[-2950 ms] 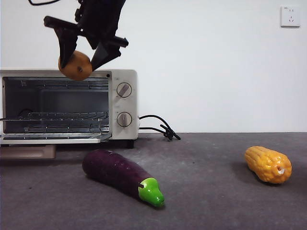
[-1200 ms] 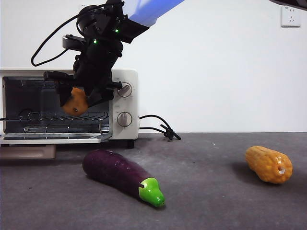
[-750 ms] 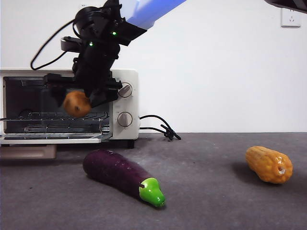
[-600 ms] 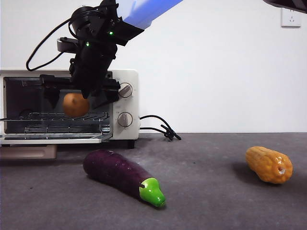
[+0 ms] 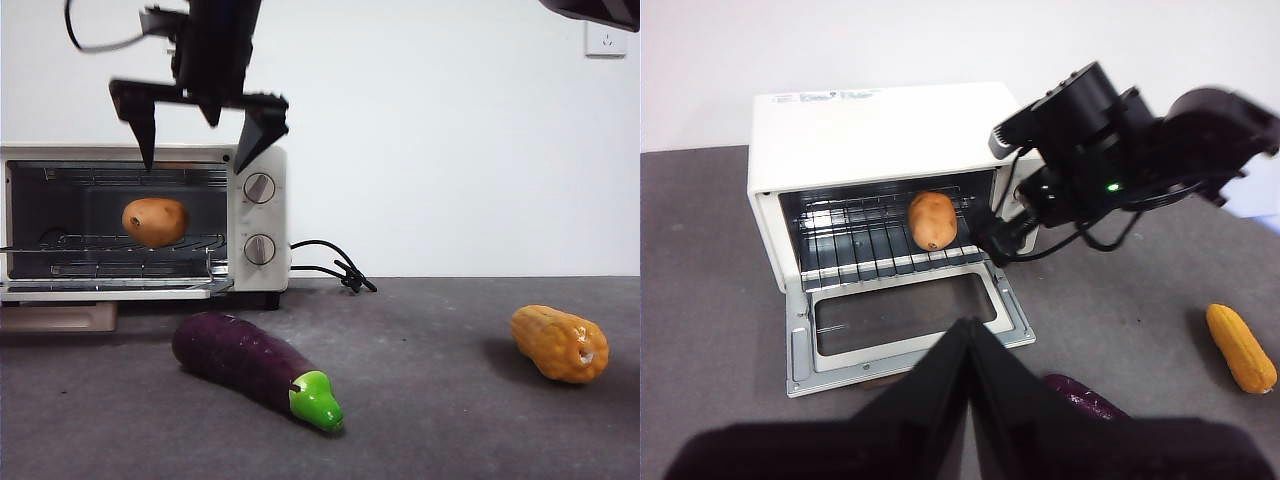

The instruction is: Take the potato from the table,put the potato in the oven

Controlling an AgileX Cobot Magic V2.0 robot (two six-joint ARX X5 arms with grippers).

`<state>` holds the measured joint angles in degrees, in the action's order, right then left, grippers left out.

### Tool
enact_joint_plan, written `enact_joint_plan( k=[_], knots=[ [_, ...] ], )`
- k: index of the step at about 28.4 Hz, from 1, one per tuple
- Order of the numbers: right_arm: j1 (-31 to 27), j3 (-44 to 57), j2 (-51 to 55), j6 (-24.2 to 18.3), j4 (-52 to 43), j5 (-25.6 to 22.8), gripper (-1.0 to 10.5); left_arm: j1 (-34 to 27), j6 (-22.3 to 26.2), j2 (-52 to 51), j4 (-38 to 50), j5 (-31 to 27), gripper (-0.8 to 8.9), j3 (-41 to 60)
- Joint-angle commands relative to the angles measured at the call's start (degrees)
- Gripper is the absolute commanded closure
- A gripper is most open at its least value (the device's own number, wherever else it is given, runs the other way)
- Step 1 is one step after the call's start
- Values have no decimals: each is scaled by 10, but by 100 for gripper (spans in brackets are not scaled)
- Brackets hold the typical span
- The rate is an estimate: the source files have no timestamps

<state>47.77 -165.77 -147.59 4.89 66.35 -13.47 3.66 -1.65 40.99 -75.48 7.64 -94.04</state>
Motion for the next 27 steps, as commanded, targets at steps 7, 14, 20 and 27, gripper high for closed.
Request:
enact_joint_plan(
  k=[7,14,20,27],
  knots=[
    [6,-150,15,18,127,-23,923,2,25,15,18,-3,819,21],
    [22,-162,96,-22,128,-29,957,0,36,21,76,-56,819,107],
    [37,-161,193,-21,129,-31,956,-1,38,52,133,-62,820,218],
    [44,-91,322,-32,129,-30,955,-51,45,152,196,-36,821,297]
  ],
)
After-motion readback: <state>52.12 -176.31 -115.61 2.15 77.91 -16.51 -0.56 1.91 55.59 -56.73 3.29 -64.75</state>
